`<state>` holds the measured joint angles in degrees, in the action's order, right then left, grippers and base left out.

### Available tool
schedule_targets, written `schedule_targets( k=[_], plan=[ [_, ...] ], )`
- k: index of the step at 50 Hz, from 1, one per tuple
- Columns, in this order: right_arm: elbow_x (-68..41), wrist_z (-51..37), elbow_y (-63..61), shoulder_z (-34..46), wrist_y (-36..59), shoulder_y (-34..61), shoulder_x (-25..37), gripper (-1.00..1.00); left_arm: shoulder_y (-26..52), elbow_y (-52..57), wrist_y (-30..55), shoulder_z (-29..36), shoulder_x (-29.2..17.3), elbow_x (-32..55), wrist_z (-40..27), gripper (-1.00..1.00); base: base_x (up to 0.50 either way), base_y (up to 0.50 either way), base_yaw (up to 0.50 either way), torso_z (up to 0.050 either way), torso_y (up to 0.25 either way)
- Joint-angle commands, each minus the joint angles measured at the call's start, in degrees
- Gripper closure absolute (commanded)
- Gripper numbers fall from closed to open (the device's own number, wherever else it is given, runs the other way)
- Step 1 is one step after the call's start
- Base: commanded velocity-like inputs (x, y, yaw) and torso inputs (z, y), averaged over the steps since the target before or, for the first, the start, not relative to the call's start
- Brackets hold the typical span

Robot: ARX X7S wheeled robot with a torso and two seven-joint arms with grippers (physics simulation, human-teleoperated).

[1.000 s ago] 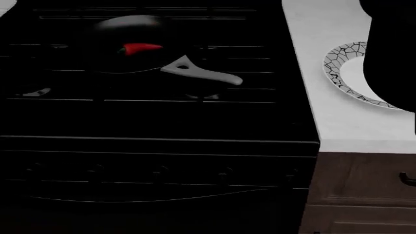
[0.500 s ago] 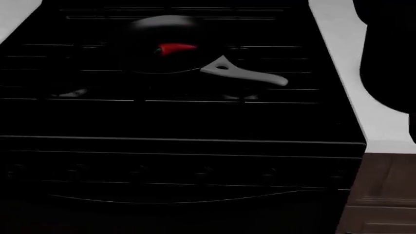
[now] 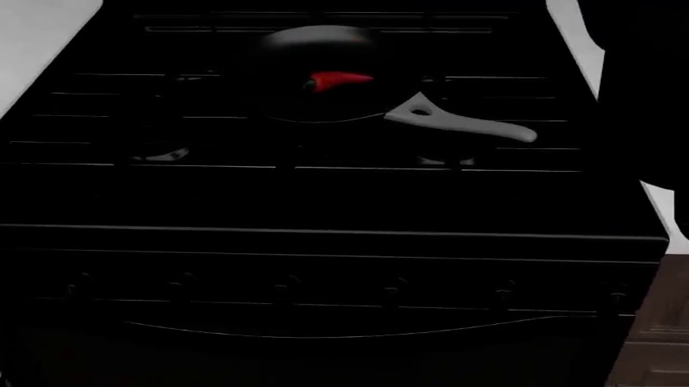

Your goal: Pick the chili pepper from the pan and place it on the plate.

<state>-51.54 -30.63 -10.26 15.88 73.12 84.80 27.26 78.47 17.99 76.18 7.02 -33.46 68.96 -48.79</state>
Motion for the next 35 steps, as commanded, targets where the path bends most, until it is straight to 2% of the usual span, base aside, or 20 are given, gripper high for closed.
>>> schedule_targets(
  k=[1, 10, 35],
  plan=[
    [1.0, 0.7, 0.6, -1.3, 0.5, 0.9, -0.8, -1.00, 0.0, -1.0, -1.4, -0.3, 1.1, -1.8, 1.7, -1.00, 0.00, 0.00, 0.00, 0.000, 0.000],
    [0.2, 0.8, 0.8, -1.2, 1.0, 1.0, -0.9, -1.00, -0.3, -1.1, -1.9, -0.2, 0.6, -1.8, 1.9, -1.00, 0.05, 0.00, 0.00, 0.000, 0.000],
    [-1.8, 0.1, 0.4, -2.0, 2.1, 1.1, -0.8, -1.00, -0.3, -0.4, -1.4, -1.1, 0.3, 0.7, -0.1, -1.00, 0.39, 0.00, 0.00, 0.000, 0.000]
  ],
)
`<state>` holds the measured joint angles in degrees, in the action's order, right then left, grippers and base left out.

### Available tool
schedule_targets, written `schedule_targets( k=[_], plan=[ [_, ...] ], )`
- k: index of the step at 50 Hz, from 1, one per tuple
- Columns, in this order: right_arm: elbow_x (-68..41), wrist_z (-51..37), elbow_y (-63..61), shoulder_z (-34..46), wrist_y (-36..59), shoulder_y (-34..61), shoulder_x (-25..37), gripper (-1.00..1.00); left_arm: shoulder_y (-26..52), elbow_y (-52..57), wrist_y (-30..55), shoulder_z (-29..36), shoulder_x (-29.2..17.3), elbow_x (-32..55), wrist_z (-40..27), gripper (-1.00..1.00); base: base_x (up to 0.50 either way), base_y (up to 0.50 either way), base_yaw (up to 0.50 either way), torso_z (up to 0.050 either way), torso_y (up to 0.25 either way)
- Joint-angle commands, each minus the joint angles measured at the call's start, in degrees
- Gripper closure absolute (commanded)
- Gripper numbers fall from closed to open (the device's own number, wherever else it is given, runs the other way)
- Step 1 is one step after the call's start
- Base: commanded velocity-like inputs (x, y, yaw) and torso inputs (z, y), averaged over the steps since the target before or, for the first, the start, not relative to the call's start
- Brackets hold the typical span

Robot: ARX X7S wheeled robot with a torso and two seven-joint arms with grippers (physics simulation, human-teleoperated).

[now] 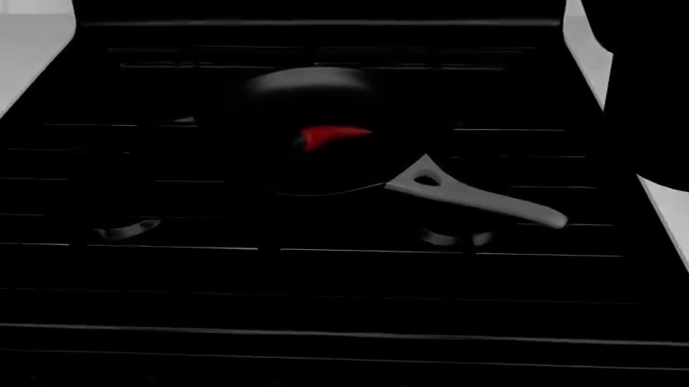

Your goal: Pick the chili pepper from the pan and place it on the plate.

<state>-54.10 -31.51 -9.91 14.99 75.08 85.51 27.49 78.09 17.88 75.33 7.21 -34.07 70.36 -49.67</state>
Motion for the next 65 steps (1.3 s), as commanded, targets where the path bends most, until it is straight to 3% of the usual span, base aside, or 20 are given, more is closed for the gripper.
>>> schedule_targets(
  k=[1, 43, 48, 55, 65],
  plan=[
    [0.8, 1.1, 0.1, -1.0, 0.1, 0.4, -1.0, -1.00, 0.1, -0.4, -0.5, -1.3, 0.8, -0.6, 0.8, -1.00, 0.40, 0.00, 0.00, 0.000, 0.000],
    [-2.3, -0.3, -1.0, -1.8, 2.1, -0.5, 0.5, -1.00, -0.4, -0.1, -0.8, -1.3, 0.0, 1.6, -1.0, -1.00, 0.34, 0.00, 0.00, 0.000, 0.001],
    [-2.2, 1.4, -0.7, 2.3, 4.2, 1.7, 1.1, -1.00, -1.0, -0.4, -1.7, -1.1, -0.4, 0.9, -0.3, -1.00, 0.00, 0.00, 0.00, 0.000, 0.000],
    [-0.1, 14.1, 2.8, 13.5, 2.2, 7.5, 2.3, -1.00, -1.6, -0.8, -2.5, -0.6, -0.7, 0.0, 0.2, -1.00, 0.00, 0.00, 0.00, 0.000, 0.000],
    [12.5, 42.8, 17.2, 36.9, -12.0, 18.8, 2.0, -1.00, -1.9, -1.8, -3.4, 0.8, -0.9, -2.0, 0.4, -1.00, 0.00, 0.00, 0.00, 0.000, 0.000]
  ],
)
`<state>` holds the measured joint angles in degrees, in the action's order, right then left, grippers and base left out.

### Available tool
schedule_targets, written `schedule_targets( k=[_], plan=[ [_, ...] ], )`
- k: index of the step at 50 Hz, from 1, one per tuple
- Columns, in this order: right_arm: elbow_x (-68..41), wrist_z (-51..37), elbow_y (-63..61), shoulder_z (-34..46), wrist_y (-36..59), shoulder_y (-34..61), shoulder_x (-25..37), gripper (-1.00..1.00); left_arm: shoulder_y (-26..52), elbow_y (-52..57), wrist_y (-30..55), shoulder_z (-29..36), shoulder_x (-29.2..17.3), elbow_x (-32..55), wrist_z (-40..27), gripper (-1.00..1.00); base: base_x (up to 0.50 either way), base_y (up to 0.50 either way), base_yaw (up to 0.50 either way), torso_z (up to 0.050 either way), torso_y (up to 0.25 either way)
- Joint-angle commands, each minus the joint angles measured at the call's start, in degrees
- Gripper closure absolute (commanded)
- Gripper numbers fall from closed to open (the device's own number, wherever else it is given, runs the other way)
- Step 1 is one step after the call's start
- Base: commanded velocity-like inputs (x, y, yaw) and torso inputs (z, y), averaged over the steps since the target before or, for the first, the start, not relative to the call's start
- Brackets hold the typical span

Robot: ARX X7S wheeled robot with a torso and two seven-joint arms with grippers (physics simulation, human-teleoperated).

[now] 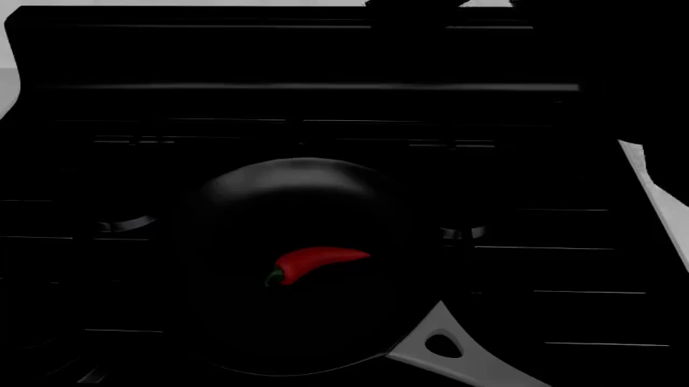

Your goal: Pick the chili pepper from the pan and place it on the plate.

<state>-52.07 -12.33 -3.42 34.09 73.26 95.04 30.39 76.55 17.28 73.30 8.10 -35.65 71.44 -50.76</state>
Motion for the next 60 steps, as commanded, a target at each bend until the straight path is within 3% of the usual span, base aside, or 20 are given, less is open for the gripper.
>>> schedule_targets(
  k=[1, 12, 22, 39, 60],
  plan=[
    [10.9, 28.1, 11.9, 19.8, -12.1, 9.9, -1.0, -1.00, -0.4, -1.5, -1.7, 0.2, 0.8, -3.5, 1.7, -1.00, 0.00, 0.00, 0.00, 0.000, 0.000],
    [17.3, 48.7, 19.2, 31.1, -26.1, 11.6, -1.9, -1.00, -0.3, -2.2, -1.5, 1.1, 1.3, -4.3, 0.0, -1.00, 0.00, 0.00, 0.00, 0.000, 0.000],
    [18.5, 63.1, 21.8, 38.0, -30.2, 12.2, -2.6, -1.00, -0.2, -1.8, 0.0, 0.3, 1.4, -2.9, -3.1, -1.00, 0.00, 0.00, 0.00, 0.000, 0.000],
    [21.5, 73.0, 31.3, 45.5, -31.5, 11.4, -8.8, -1.00, -2.9, -3.8, -3.7, 2.3, 1.2, -6.7, -1.4, -1.00, 0.00, 0.00, 0.00, 0.000, 0.000],
    [18.4, 77.8, 29.5, 45.4, -33.5, 8.7, -8.0, -1.00, -3.2, -5.1, -3.9, 3.1, 1.5, -7.5, -2.5, -1.00, 0.00, 0.00, 0.00, 0.000, 0.000]
  ],
)
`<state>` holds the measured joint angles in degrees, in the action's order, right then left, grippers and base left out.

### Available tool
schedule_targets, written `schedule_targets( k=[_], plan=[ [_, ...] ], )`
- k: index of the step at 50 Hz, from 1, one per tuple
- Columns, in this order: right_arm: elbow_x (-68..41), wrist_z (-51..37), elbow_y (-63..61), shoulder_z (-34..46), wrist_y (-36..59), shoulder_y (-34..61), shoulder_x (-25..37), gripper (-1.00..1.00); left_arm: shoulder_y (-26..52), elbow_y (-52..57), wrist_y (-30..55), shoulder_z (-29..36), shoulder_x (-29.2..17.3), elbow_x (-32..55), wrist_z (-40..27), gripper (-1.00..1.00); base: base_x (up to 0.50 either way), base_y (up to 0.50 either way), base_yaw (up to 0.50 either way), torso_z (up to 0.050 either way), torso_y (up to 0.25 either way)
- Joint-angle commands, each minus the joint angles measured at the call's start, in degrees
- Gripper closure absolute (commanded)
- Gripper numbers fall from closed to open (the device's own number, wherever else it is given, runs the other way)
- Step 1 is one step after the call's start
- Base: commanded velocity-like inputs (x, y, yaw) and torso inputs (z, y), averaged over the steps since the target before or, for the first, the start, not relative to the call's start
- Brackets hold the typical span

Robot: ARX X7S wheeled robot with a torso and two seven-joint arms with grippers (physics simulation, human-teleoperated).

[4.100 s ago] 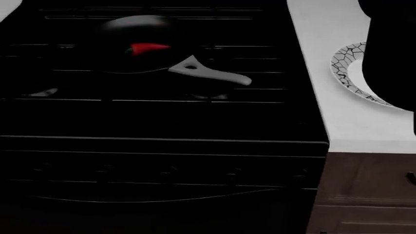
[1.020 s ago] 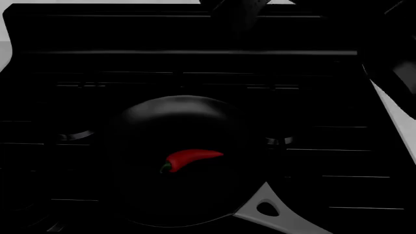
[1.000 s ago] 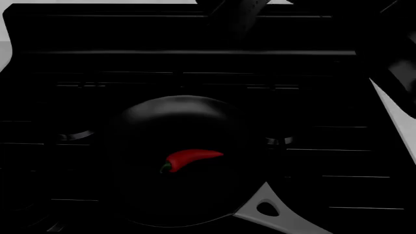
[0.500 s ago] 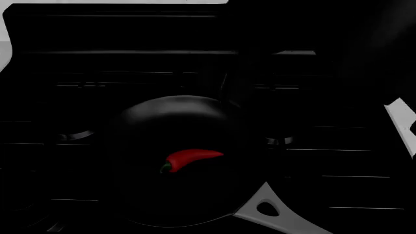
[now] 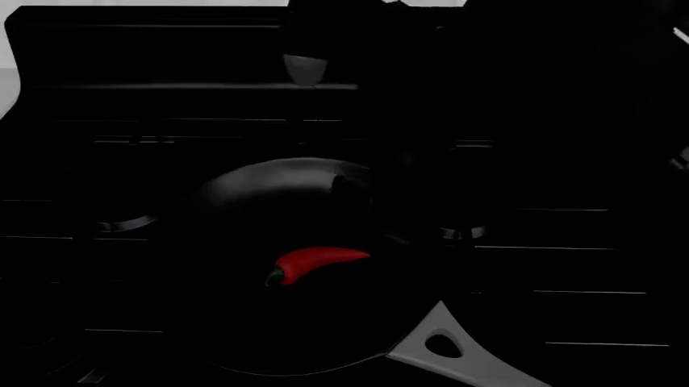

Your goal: Pick the chili pepper from the pan and place it on the plate.

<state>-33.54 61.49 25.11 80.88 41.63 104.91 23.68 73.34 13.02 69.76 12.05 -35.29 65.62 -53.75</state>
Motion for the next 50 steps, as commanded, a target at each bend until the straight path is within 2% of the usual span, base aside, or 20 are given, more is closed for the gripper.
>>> schedule_targets(
  k=[1, 16, 40, 50],
  plan=[
    [-1.2, 4.5, 1.2, -2.3, -2.0, -1.4, -1.3, -1.00, 0.1, -0.9, -0.2, -0.9, 1.1, -1.6, 0.3, -1.00, 0.00, 0.00, 0.00, 0.000, 0.000],
    [-3.8, 8.3, 8.7, -4.6, -6.1, -4.0, -4.3, -1.00, -0.2, -2.1, -1.0, 0.1, 1.4, -2.7, 0.0, -1.00, 0.00, 0.00, 0.00, 0.000, 0.000],
    [-0.7, 11.5, 22.7, -2.8, -13.2, -6.7, -10.0, -1.00, -1.3, -3.0, -2.4, 1.0, 1.5, -3.5, 0.5, -1.00, 0.00, 0.00, 0.00, 0.000, 0.000],
    [1.0, 14.2, 32.4, -2.2, -18.4, -7.7, -14.3, -1.00, -1.6, -3.3, -2.7, 1.1, 1.4, -3.8, 0.4, -1.00, 0.00, 0.00, 0.00, 0.000, 0.000]
  ],
)
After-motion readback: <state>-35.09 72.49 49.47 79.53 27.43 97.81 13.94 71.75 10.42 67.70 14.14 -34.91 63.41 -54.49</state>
